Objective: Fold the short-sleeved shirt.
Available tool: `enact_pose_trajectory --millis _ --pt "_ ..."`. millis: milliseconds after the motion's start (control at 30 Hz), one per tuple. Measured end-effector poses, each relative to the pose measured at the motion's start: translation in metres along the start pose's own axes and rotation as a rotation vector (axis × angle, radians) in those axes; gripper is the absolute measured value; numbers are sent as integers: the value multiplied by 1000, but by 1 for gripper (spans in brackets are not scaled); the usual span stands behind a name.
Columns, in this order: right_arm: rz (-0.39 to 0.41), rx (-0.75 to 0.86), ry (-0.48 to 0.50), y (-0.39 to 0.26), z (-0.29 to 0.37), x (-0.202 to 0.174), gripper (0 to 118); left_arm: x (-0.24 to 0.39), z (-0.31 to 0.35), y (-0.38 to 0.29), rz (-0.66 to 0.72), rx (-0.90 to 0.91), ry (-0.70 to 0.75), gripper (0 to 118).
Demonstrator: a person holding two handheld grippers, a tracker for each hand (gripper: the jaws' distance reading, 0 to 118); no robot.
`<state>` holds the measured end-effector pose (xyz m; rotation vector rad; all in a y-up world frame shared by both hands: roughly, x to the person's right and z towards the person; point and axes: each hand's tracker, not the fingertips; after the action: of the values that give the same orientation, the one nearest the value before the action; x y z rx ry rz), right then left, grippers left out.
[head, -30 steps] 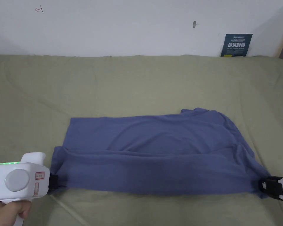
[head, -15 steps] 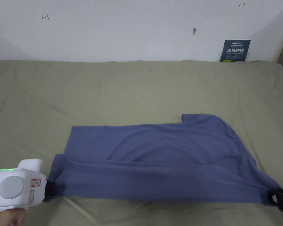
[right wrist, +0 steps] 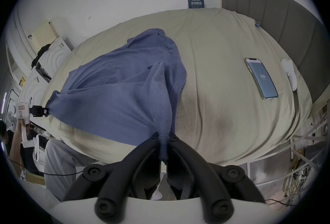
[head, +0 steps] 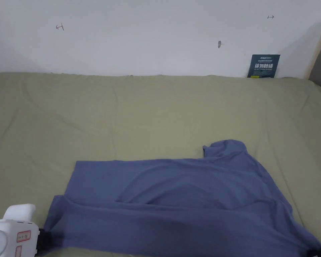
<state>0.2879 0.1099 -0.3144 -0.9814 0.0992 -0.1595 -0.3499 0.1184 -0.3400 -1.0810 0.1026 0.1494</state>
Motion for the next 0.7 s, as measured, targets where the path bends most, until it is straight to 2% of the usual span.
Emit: enact_pose_trajectory --millis 133,200,233,267,300,333,467,533,567,600,633,667,700 --pt "-24 5 -1 2 -7 4 9 0 -5 -2 5 5 1 3" --pt "-64 7 -10 3 -12 7 17 -5 -13 -3 28 5 -39 6" --pt "-66 11 -37 3 -14 8 48 -5 -15 -4 25 2 -31 25" --pt "-61 7 -55 3 -15 5 101 -5 -18 -5 14 -9 -17 86" --pt "-60 7 -56 3 -13 5 118 -6 -19 -7 11 -14 -8 118" --pt "-61 33 -77 3 -5 9 118 -6 -13 -6 -17 65 -14 116" --pt "-35 69 -78 15 -15 5 118 -8 1 8 18 43 -7 111" --pt "-25 118 -78 29 -8 -9 116 -2 7 24 6 105 -12 98" --pt "-11 137 -72 39 -9 -14 102 2 6 35 -2 137 -10 77" --pt "3 157 -76 47 -11 -17 77 4 2 48 5 159 -16 50" --pt "18 172 -100 56 -15 -21 35 6 -5 61 3 141 -17 16" --pt "-61 189 -185 67 -26 -13 0 9 -13 74 8 152 -22 0" --pt "-40 215 -213 76 -33 -13 0 10 -21 87 11 197 -15 0"
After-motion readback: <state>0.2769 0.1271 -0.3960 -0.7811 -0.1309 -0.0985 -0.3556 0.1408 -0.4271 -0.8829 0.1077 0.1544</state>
